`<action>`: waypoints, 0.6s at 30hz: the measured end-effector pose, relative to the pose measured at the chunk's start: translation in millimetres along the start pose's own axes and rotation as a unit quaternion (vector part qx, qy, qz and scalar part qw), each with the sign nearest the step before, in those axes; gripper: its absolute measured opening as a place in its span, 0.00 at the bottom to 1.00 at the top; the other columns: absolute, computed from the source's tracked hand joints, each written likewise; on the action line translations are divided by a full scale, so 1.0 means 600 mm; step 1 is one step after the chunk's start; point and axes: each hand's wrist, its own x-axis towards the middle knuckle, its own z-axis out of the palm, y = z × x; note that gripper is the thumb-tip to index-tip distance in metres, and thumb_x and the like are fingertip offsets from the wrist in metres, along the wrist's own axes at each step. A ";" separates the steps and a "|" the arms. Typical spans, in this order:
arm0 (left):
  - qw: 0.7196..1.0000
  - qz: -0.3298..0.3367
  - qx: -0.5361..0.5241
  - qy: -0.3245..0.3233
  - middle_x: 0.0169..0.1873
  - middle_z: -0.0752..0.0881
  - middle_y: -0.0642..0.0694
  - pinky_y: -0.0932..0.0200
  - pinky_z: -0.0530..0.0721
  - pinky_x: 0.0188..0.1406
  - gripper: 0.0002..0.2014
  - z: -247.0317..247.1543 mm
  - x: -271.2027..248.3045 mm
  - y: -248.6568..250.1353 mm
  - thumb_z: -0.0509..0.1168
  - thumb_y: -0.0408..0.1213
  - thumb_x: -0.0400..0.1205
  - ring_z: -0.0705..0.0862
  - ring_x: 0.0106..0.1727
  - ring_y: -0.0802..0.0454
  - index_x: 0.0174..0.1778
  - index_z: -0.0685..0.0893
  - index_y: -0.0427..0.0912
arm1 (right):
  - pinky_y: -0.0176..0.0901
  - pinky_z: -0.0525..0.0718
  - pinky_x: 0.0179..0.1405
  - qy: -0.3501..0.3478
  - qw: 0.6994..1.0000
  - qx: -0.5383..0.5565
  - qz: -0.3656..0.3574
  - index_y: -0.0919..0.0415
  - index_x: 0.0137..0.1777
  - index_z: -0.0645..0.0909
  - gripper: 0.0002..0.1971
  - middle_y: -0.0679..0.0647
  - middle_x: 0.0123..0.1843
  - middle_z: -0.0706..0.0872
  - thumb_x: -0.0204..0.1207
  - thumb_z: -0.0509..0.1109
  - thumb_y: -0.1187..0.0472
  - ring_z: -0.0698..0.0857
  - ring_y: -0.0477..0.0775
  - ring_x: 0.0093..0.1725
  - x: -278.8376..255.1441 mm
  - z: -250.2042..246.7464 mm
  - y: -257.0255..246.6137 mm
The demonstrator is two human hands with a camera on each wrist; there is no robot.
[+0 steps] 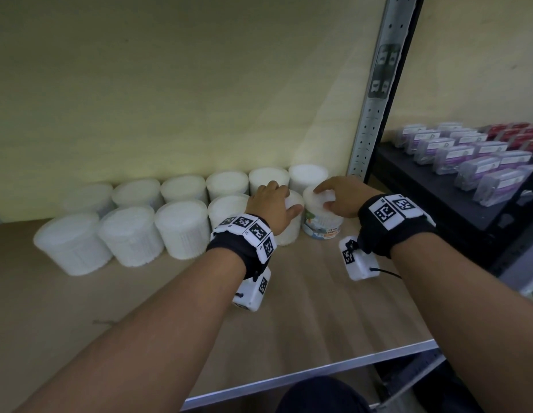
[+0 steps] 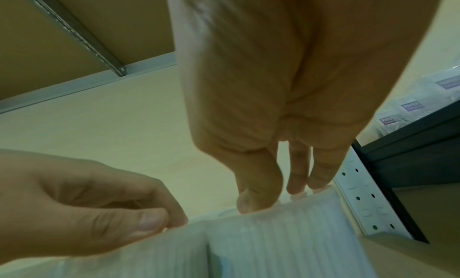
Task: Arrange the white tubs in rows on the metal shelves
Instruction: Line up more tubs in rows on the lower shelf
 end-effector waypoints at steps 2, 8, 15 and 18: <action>0.999 0.002 -0.001 -0.035 0.69 0.73 0.40 0.46 0.74 0.68 0.25 -0.009 0.002 0.002 0.60 0.51 0.83 0.72 0.70 0.41 0.72 0.73 0.40 | 0.46 0.71 0.74 0.002 1.000 -0.001 0.001 0.49 0.74 0.75 0.22 0.53 0.79 0.71 0.79 0.66 0.60 0.72 0.57 0.76 0.002 0.000 0.000; 0.993 0.018 0.017 -0.116 0.73 0.70 0.40 0.52 0.72 0.69 0.24 -0.042 0.012 0.009 0.63 0.44 0.84 0.73 0.72 0.42 0.74 0.71 0.39 | 0.46 0.71 0.74 0.004 1.000 -0.005 0.008 0.51 0.74 0.75 0.23 0.54 0.78 0.72 0.79 0.66 0.61 0.73 0.57 0.76 0.003 -0.004 -0.005; 0.985 0.061 0.029 -0.158 0.77 0.71 0.45 0.61 0.68 0.71 0.24 -0.073 0.012 0.003 0.65 0.37 0.82 0.70 0.76 0.47 0.75 0.71 0.43 | 0.45 0.74 0.72 0.006 1.000 0.016 0.016 0.51 0.74 0.75 0.23 0.55 0.78 0.73 0.79 0.65 0.62 0.75 0.57 0.75 -0.001 -0.006 -0.007; 0.984 0.060 0.036 -0.164 0.76 0.71 0.47 0.60 0.69 0.70 0.25 -0.085 0.018 0.006 0.66 0.36 0.81 0.71 0.76 0.48 0.75 0.72 0.46 | 0.44 0.76 0.70 0.005 1.000 0.017 0.018 0.51 0.74 0.75 0.23 0.56 0.77 0.74 0.79 0.65 0.63 0.76 0.58 0.73 0.000 -0.003 -0.007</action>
